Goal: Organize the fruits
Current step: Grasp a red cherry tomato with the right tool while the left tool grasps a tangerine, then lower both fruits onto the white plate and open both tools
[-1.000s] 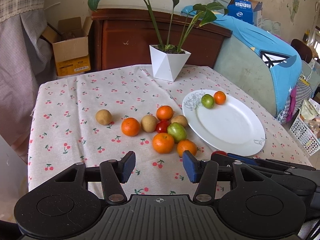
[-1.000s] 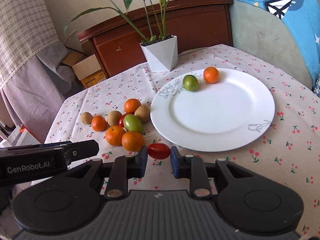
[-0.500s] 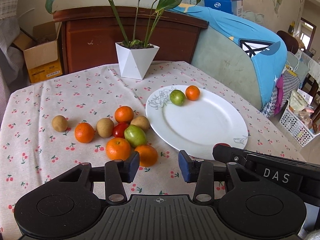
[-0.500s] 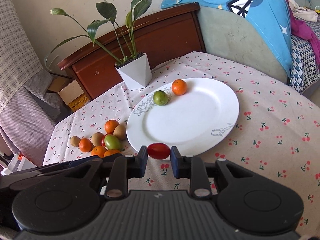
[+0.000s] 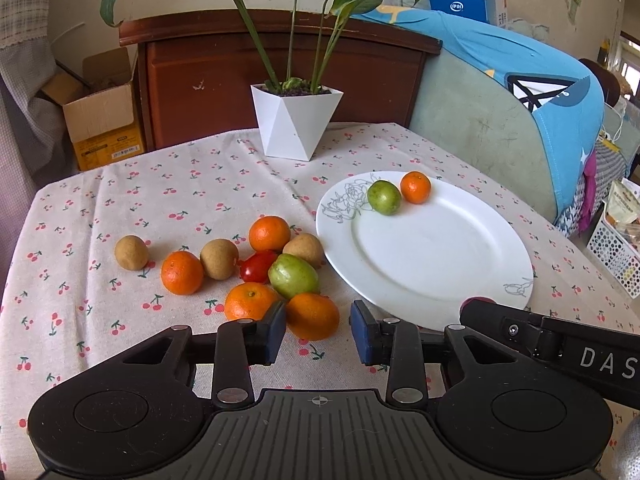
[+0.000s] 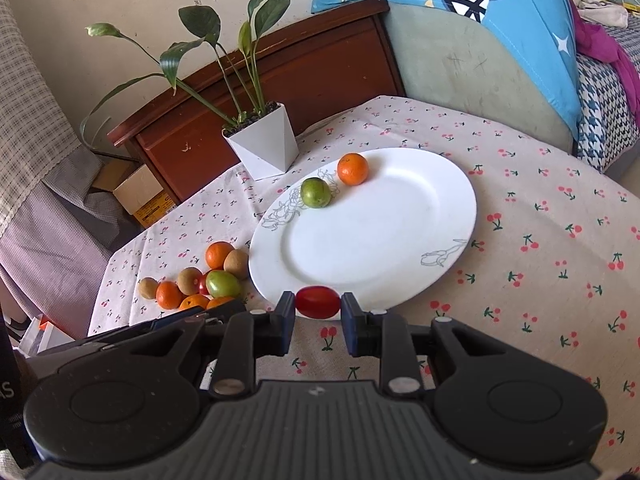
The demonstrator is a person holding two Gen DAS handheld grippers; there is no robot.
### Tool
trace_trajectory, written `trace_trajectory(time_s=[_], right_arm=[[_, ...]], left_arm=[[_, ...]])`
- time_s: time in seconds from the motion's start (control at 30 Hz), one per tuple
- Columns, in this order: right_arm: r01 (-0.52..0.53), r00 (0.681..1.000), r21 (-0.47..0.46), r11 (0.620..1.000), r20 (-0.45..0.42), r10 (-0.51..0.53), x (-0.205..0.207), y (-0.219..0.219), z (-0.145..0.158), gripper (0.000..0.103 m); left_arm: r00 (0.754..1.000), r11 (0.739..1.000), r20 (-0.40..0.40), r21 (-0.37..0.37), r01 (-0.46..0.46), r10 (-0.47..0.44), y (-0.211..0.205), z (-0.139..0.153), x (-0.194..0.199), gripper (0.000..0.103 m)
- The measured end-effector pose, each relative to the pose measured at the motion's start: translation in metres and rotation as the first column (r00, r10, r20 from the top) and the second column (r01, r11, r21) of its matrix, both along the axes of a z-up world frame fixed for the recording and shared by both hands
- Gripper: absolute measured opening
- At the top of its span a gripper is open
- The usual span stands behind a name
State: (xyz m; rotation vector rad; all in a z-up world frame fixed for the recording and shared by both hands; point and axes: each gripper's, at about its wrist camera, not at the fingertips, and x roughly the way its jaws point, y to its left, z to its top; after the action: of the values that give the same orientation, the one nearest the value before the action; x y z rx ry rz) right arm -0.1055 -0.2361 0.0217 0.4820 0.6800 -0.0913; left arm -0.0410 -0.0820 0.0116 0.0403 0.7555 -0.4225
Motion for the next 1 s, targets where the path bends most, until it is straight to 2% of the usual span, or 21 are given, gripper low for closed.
trace_trajectory(time_s=[0.07,0.13,0.27,0.6,1.0], right_arm=[[0.000,1.000,0.001,1.000,-0.001,0.000,0.000,0.000,0.000,0.025],[0.003,1.000,0.006,1.000,-0.002,-0.003,0.001,0.000,-0.001,0.025],[0.014,1.000,0.036,0.999,-0.003,-0.014,0.002,-0.003,-0.002,0.025],[0.098,0.994,0.054,0.994,0.046,-0.101,-0.001,-0.018,0.005,0.025],[0.144,0.989,0.070,0.987,0.006,-0.145,0.004,-0.024,-0.004,0.026]], left_arm=[[1.000,1.000,-0.006,0.003,-0.001,0.001,-0.001,-0.002,0.001,0.033],[1.000,1.000,-0.012,0.005,-0.005,0.005,-0.001,-0.005,0.002,0.028],[1.000,1.000,-0.011,-0.022,0.003,-0.003,0.001,-0.004,0.000,0.027],[0.997,0.991,0.042,-0.113,0.067,-0.063,-0.007,0.027,-0.001,0.027],[0.995,0.990,0.009,-0.104,0.100,-0.100,-0.027,0.015,0.015,0.028]])
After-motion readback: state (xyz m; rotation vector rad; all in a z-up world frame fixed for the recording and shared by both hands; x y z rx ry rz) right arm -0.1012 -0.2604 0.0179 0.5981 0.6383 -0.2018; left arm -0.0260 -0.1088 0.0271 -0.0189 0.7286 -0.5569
